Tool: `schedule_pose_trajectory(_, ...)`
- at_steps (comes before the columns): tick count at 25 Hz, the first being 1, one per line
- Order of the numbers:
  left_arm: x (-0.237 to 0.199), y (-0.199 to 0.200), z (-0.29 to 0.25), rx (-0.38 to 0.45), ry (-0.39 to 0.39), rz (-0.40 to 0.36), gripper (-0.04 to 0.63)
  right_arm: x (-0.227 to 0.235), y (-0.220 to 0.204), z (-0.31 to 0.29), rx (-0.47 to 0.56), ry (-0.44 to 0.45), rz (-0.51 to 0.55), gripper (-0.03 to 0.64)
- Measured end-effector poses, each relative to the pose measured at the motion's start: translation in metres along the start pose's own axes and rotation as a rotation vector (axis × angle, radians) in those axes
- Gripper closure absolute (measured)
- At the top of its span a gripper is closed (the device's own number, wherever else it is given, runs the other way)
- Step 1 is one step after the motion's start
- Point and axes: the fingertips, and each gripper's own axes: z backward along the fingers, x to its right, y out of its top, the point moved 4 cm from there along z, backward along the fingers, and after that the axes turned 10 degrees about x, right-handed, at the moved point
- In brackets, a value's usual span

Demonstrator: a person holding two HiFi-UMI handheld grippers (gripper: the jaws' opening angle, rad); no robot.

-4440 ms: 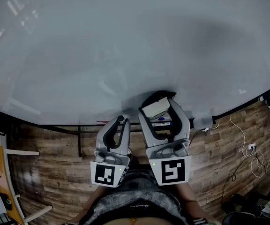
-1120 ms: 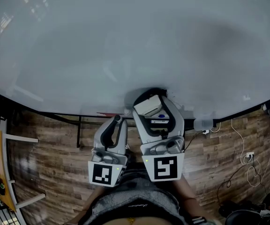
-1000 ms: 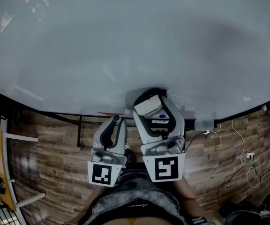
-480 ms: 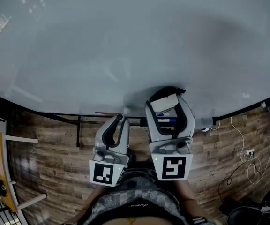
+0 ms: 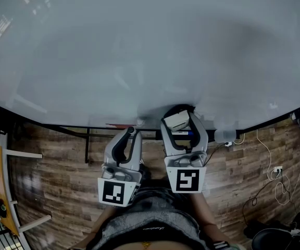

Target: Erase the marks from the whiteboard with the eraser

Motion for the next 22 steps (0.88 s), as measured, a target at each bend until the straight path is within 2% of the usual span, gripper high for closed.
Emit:
schedule_pose_trajectory(2,0.0,0.0,0.001,0.001,0.001,0.0,0.525,0.002,0.003,-0.001,0.0,-0.005,-0.016,0.356)
schedule_pose_trajectory(7,-0.004,-0.002,0.008,0.01,0.012,0.005,0.525,0.02,0.041,-0.007,0.113,-0.063,-0.019,0.356)
schedule_pose_trajectory(13,-0.006,0.001,0.013,0.012,0.032,-0.004,0.525,0.021,0.055,-0.009,0.112,-0.087,-0.004,0.356)
schedule_pose_trajectory(15,-0.005,0.0,0.012,0.002,0.041,-0.003,0.525,0.015,0.059,-0.013,0.133,-0.061,-0.006,0.356)
schedule_pose_trajectory(18,-0.011,-0.001,0.013,0.003,0.048,-0.009,0.525,-0.014,0.058,-0.025,0.146,0.024,0.008,0.356)
schedule_pose_trajectory(22,-0.025,0.003,0.019,0.008,0.054,-0.031,0.525,-0.053,0.057,-0.042,0.154,0.136,-0.04,0.356)
